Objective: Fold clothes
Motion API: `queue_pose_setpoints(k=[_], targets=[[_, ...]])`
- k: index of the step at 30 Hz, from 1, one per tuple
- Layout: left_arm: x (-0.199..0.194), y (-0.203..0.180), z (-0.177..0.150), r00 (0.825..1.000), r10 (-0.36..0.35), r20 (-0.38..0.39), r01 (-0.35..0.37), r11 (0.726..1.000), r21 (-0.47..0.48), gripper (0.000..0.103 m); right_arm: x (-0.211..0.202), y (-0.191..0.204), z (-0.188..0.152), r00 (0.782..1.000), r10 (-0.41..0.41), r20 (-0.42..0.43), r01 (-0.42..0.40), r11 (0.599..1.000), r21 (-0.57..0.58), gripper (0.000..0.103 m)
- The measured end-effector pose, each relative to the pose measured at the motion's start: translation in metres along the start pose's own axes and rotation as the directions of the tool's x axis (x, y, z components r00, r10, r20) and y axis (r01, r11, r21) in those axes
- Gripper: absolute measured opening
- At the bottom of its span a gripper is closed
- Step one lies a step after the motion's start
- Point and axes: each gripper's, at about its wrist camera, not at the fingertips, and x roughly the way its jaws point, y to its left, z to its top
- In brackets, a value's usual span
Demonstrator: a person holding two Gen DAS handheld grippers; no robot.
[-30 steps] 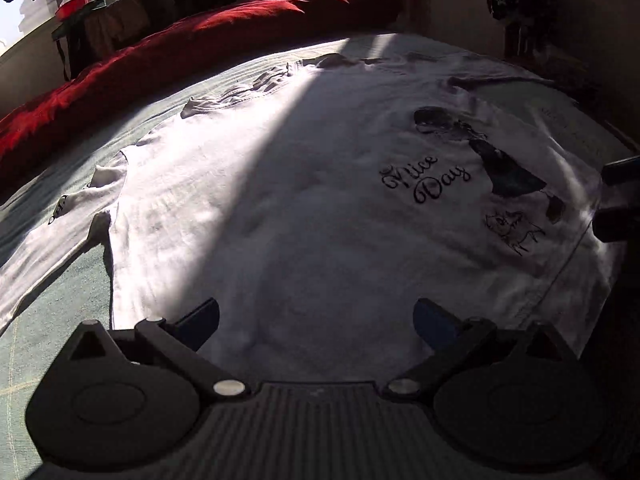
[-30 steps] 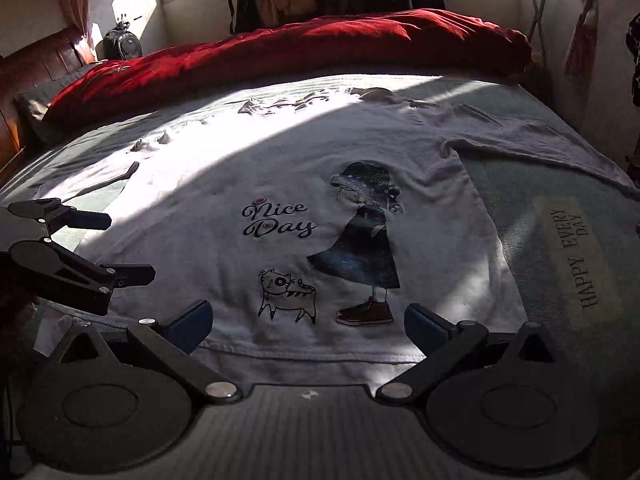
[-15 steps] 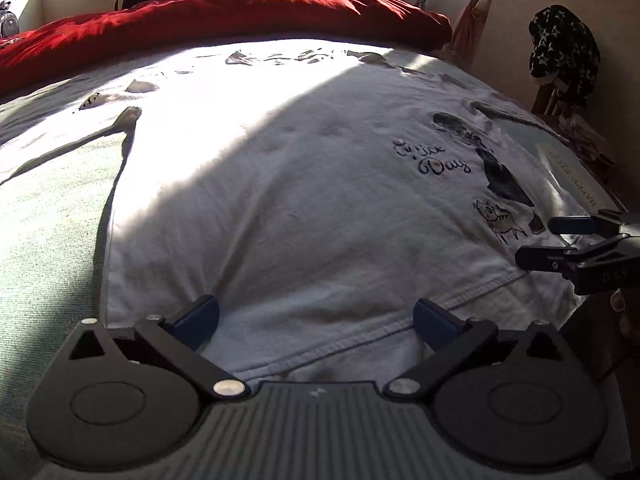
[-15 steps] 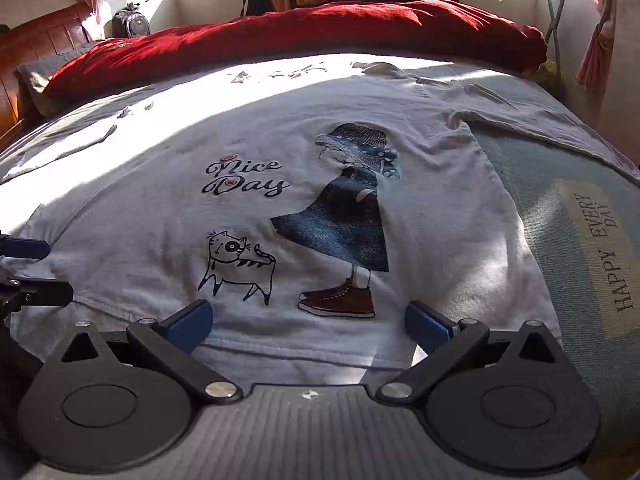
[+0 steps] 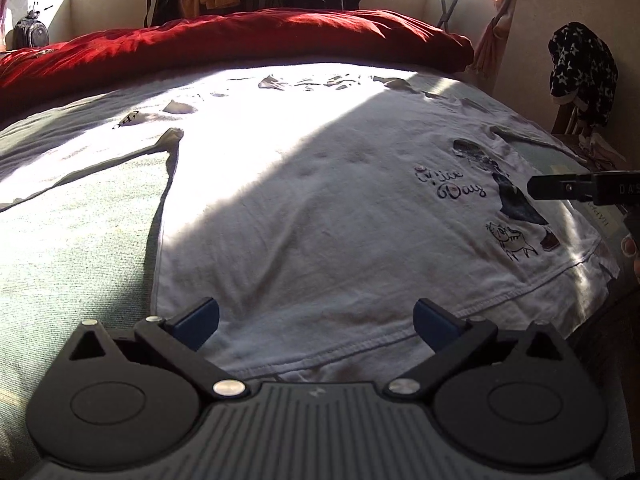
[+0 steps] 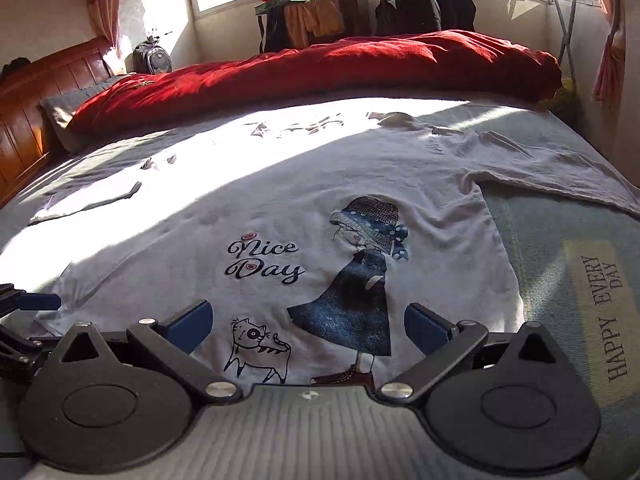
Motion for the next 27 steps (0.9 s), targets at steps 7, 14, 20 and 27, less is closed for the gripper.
queue_pose_setpoints(k=[7,14,20,27], targets=[[-0.004,0.012,0.005,0.999,0.037,0.018,-0.036,0.999,-0.024,0.103,0.068,-0.009,0.041,0.994,0.092,-0.057,-0.089,0.995,0.054,0.103],[0.009,0.011,0.008,1.0,-0.02,0.001,0.02,0.999,-0.026,0.103,0.039,-0.001,-0.014,0.992,0.053,-0.112,-0.051,0.998,0.023,0.103],[0.013,0.004,0.012,0.999,-0.046,0.009,0.046,0.999,-0.013,0.103,0.016,0.003,-0.014,0.987,0.065,-0.144,-0.071,0.997,-0.039,0.103],[0.011,0.011,0.014,1.0,-0.004,0.008,0.004,1.0,-0.019,0.103,0.06,-0.029,0.064,0.997,0.07,-0.027,-0.071,0.997,-0.017,0.103]])
